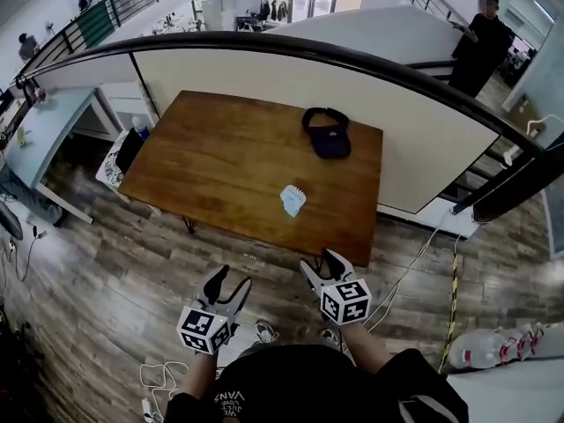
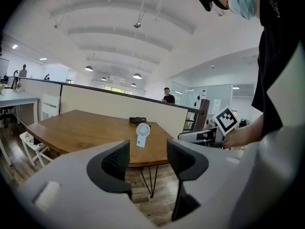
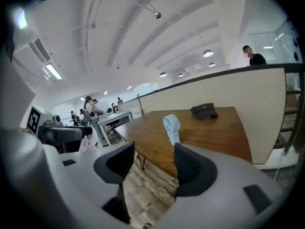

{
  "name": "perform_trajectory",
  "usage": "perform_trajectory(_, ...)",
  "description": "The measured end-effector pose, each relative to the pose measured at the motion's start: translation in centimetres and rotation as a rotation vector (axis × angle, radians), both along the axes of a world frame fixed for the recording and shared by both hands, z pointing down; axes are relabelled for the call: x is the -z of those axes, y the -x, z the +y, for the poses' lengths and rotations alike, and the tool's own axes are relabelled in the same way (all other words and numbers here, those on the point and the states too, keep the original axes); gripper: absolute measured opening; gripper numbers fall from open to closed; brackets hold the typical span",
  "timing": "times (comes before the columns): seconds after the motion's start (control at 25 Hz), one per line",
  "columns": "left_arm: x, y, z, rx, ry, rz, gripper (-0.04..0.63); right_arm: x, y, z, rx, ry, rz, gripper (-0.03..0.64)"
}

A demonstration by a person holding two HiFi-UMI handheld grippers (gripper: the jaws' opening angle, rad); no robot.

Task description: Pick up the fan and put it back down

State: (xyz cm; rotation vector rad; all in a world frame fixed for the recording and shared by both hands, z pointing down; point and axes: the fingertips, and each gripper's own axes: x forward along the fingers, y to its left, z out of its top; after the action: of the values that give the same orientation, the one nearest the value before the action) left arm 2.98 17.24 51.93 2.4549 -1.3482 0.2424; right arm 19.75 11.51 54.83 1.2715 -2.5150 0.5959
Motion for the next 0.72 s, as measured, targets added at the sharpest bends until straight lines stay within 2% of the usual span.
perform_trajectory(0.12, -0.3, 1.4, -0.5, -0.038, 0.003, 0.0, 0.229, 0.0, 0.5, -0.4, -0.044, -0.008, 0.012, 0.23)
perform_trajectory(0.28, -1.2, 2.8, -1.2, -0.046, 0.017, 0.021, 0.229, 0.3, 1.0, -1.1, -0.081, -0.019, 0.032, 0.232)
perform_trajectory(0.52, -2.3, 3.2, -2.3, -0.058, 0.04, 0.055, 0.229, -0.2, 1.6, -2.6, -0.085, -0.011, 0.066, 0.235)
perform_trajectory(0.72, -3.4, 3.9, -4.3, -0.052, 0.061, 0.053, 0.229, -1.8, 2.1, -5.2, -0.083, 0.015, 0.074, 0.238)
